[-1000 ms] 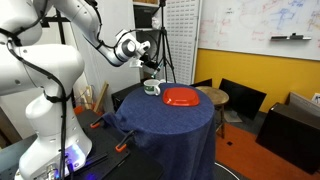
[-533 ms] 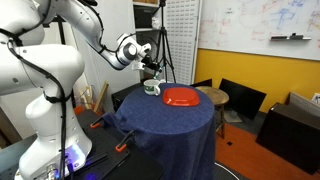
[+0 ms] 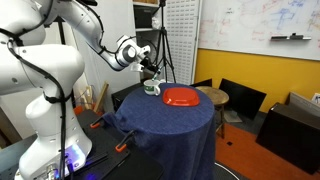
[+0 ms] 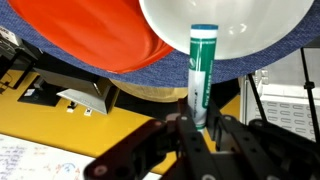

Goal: Place the green marker inside the mug

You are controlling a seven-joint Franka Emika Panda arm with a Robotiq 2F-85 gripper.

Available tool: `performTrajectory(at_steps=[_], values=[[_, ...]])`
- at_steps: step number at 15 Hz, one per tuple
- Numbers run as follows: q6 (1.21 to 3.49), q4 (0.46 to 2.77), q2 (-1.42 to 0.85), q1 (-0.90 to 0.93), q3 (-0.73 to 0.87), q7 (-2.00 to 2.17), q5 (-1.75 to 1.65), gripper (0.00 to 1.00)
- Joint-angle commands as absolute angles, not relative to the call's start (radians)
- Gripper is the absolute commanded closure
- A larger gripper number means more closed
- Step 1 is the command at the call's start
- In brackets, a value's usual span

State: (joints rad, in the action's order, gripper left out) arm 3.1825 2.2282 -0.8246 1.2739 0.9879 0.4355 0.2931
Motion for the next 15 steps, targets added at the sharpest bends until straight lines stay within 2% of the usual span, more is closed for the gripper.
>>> performTrajectory(at_steps=[1,2,8,9,15], values=[[3.197,2.235,-0.779,1.247,0.965,0.421,0.314,0.54],[3.198,2.236,-0.775,1.244,0.964,0.421,0.317,0.49],[3.192,2.243,-0.759,1.239,0.976,0.423,0.322,0.03],[3.191,2.249,-0.755,1.243,0.983,0.424,0.324,0.0],[3.187,2.348,-0.688,1.32,1.083,0.424,0.35,0.0]])
